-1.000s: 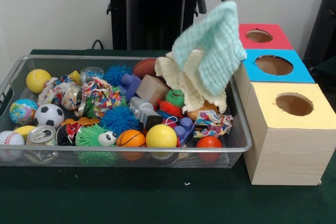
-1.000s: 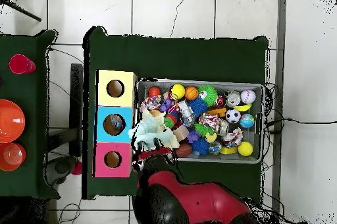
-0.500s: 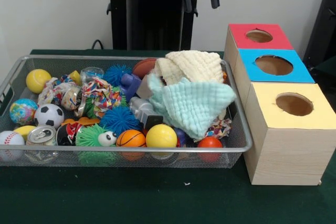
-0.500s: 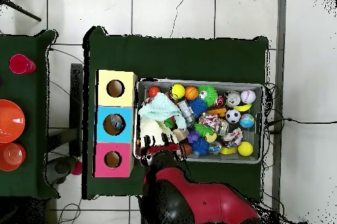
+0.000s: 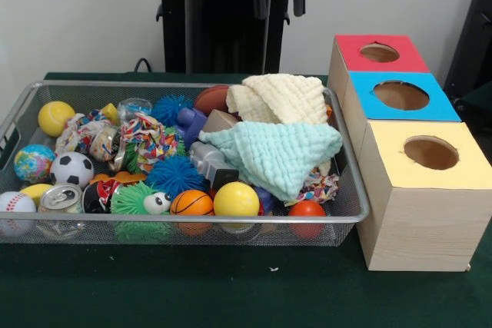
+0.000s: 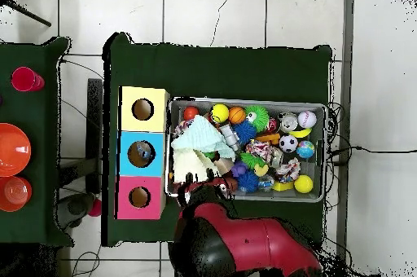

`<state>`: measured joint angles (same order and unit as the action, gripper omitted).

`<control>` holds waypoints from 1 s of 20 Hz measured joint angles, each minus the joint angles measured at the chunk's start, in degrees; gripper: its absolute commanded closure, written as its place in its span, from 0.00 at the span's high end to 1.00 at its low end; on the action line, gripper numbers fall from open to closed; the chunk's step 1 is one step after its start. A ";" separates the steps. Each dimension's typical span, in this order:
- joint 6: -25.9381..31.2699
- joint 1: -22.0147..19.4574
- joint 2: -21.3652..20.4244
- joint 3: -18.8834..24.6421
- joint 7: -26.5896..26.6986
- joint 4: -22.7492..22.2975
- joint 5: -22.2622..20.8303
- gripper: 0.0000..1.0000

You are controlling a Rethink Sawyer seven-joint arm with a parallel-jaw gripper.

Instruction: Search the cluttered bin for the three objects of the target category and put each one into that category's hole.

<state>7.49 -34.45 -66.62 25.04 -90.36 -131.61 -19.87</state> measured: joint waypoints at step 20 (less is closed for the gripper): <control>7.13 -15.01 -0.32 -2.31 0.00 5.44 -12.49 1.00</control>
<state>14.63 -49.46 -66.94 22.74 -90.36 -126.17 -32.36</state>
